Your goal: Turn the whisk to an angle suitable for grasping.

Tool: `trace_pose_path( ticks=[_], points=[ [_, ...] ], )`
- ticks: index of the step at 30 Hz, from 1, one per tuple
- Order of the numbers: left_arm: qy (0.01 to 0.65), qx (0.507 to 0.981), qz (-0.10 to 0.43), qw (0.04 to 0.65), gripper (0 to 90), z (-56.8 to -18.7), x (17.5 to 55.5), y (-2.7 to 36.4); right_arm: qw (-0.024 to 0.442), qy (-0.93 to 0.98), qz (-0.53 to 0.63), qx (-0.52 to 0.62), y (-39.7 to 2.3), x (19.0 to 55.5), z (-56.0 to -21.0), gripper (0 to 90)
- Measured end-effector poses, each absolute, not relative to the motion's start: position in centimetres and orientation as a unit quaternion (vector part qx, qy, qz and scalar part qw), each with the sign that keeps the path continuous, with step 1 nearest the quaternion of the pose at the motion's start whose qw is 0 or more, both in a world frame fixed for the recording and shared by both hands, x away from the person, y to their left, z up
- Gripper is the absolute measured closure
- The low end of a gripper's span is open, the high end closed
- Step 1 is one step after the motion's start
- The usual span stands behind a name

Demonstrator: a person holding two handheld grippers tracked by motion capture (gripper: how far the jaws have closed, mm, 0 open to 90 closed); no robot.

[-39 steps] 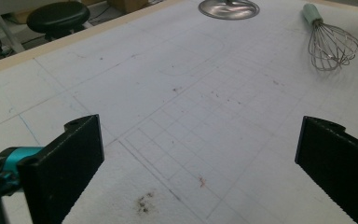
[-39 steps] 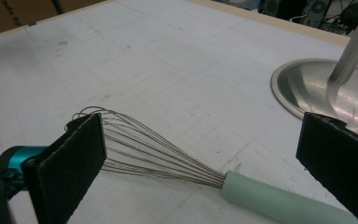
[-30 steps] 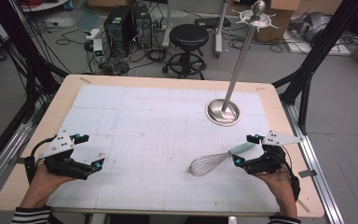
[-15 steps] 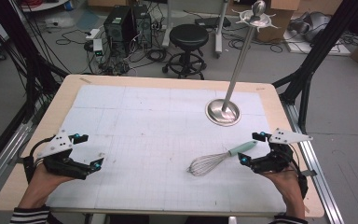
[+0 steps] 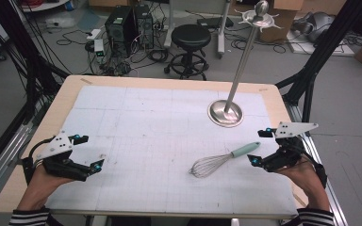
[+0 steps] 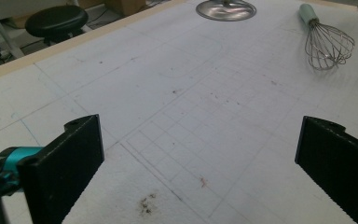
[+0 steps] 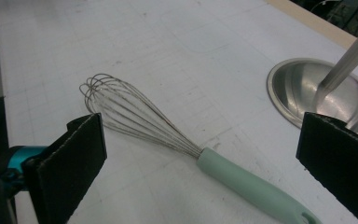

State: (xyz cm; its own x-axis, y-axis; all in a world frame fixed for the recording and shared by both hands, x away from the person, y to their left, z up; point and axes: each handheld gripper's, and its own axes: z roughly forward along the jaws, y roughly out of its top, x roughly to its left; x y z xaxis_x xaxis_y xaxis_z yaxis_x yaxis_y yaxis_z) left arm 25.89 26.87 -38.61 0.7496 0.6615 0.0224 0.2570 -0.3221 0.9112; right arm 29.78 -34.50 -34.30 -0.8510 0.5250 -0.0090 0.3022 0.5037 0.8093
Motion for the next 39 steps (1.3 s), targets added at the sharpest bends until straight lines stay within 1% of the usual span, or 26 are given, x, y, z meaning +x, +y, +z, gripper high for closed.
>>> trace_pose_path(
  ticks=[4, 13, 19, 27, 39],
  points=[
    [0.289, 0.791, 0.201, 0.5, 1.7, -38.7, 25.9, 26.8, 0.123, 0.866, 0.427, 0.229, -34.6, 30.2, -33.9, 0.5],
    [0.286, 0.794, 0.201, 0.497, 1.7, -38.8, 25.9, 26.7, 0.087, 0.909, 0.369, 0.177, -33.9, 31.9, -33.6, 0.5],
    [0.285, 0.796, 0.199, 0.496, 1.7, -38.8, 25.9, 26.8, 0.083, 0.924, 0.34, 0.153, -33.3, 32.8, -33.8, 0.5],
    [0.283, 0.799, 0.197, 0.493, 1.7, -38.9, 26.0, 26.8, 0.07, 0.945, 0.293, 0.129, -32.2, 34.2, -34.8, 0.5],
    [0.286, 0.799, 0.198, 0.491, 1.7, -39.1, 26.1, 26.8, 0.045, 0.964, 0.239, 0.104, -30.7, 36.1, -37.5, 0.5]
  ],
)
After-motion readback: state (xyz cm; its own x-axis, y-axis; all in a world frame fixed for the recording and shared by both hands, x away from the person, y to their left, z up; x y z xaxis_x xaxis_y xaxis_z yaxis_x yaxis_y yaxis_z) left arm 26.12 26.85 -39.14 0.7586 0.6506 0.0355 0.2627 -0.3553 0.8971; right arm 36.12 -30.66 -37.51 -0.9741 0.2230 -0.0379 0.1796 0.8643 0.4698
